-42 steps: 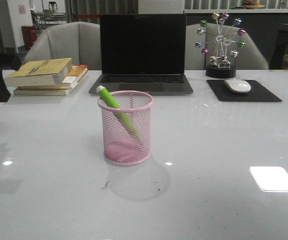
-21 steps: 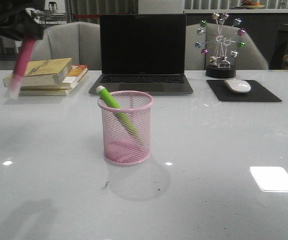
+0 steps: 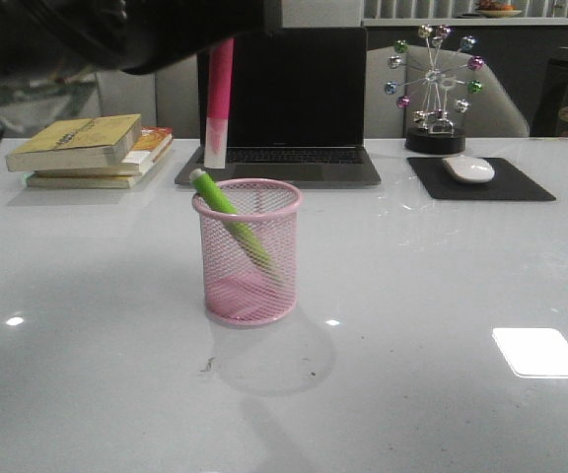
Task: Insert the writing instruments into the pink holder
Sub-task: 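Carry the pink marker over the pink holder and release it inside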
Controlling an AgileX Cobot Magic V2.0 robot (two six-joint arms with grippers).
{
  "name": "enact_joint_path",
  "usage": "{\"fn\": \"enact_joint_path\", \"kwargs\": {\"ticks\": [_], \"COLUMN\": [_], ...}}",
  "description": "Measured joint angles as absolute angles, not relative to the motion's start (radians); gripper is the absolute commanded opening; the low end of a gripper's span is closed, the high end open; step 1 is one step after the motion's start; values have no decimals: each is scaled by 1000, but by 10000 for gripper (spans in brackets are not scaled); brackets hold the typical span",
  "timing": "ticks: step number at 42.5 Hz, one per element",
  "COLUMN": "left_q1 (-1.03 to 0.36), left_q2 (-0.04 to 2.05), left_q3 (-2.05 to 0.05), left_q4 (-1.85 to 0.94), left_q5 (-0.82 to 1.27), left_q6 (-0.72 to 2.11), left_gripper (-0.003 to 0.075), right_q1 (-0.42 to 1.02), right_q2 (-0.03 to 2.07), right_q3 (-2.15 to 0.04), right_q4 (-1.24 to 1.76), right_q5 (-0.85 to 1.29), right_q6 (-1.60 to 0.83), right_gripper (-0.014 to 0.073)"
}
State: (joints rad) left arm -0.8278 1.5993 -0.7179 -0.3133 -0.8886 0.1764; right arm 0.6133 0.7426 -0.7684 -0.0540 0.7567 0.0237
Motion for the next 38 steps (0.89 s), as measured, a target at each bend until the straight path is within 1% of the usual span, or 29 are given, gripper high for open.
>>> {"fn": "enact_joint_path", "kwargs": {"ticks": [5, 9, 12, 15, 21, 24, 27, 32, 35, 38], "left_q1": [-835, -835, -835, -835, -835, -835, -835, -835, -835, -835], "left_q2": [1697, 1760, 1803, 1833, 1863, 1871, 1878, 1875, 1852, 1805], "left_q3": [-725, -759, -789, -812, -828, -829, -831, -833, -834, -834], "left_q4": [-305, -295, -293, -291, -287, -287, -287, -287, -287, -287], "left_q5": [-1008, -1030, -1030, -1030, -1005, -998, -994, -977, -917, -814], "left_q6": [176, 176, 176, 176, 176, 176, 176, 176, 176, 182], "left_gripper": [92, 92, 106, 149, 304, 363, 400, 408, 408, 406], "right_q1": [613, 613, 613, 613, 613, 613, 613, 613, 613, 613], "right_q2": [743, 743, 743, 743, 743, 743, 743, 743, 743, 743], "right_q3": [-768, -768, -768, -768, -768, -768, -768, -768, -768, -768], "right_q4": [-54, -54, -54, -54, -54, -54, -54, -54, -54, -54], "right_q5": [757, 757, 757, 757, 757, 757, 758, 758, 758, 758], "right_q6": [24, 24, 24, 24, 24, 24, 24, 24, 24, 24], "right_gripper": [436, 436, 436, 436, 436, 436, 436, 436, 436, 436]}}
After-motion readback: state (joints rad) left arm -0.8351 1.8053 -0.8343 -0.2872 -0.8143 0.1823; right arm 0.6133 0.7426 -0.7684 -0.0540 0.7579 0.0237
